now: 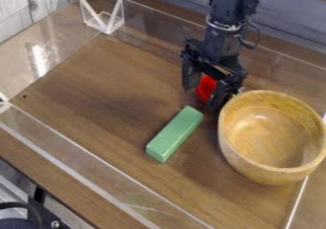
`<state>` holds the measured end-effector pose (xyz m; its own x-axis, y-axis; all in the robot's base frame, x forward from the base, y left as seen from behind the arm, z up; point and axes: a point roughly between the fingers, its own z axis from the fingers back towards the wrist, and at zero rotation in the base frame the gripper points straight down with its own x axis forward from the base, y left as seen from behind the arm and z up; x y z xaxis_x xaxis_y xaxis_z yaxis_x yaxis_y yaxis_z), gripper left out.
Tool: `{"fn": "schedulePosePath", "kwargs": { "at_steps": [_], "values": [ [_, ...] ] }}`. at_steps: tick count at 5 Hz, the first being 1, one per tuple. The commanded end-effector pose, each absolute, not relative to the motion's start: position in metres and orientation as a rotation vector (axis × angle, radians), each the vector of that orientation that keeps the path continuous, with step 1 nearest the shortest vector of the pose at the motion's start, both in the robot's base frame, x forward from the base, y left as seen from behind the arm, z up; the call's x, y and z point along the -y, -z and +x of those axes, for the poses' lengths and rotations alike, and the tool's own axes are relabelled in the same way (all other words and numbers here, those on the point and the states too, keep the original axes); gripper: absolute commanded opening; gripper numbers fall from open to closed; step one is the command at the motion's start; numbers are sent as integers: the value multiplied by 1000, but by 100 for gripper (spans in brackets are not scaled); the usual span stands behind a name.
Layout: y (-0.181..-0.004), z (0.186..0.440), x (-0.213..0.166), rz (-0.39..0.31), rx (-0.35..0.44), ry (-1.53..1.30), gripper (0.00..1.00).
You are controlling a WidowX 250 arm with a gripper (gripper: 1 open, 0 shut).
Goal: Move the red object to the left side of the table
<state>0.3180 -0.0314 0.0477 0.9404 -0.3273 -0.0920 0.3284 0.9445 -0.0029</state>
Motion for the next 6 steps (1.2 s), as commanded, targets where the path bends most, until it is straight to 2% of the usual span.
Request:
{"fn": "schedulePosePath", "kwargs": {
  "at_steps": [1,3,4,5,6],
  "values": [
    [-58,333,33,21,-20,389,100],
    [-50,341,24,9,7,395,100],
    [-49,342,18,2,18,384,0],
    [-53,347,12,1,38,372,0],
    [-51,352,6,-5,45,360,100]
  ]
}}
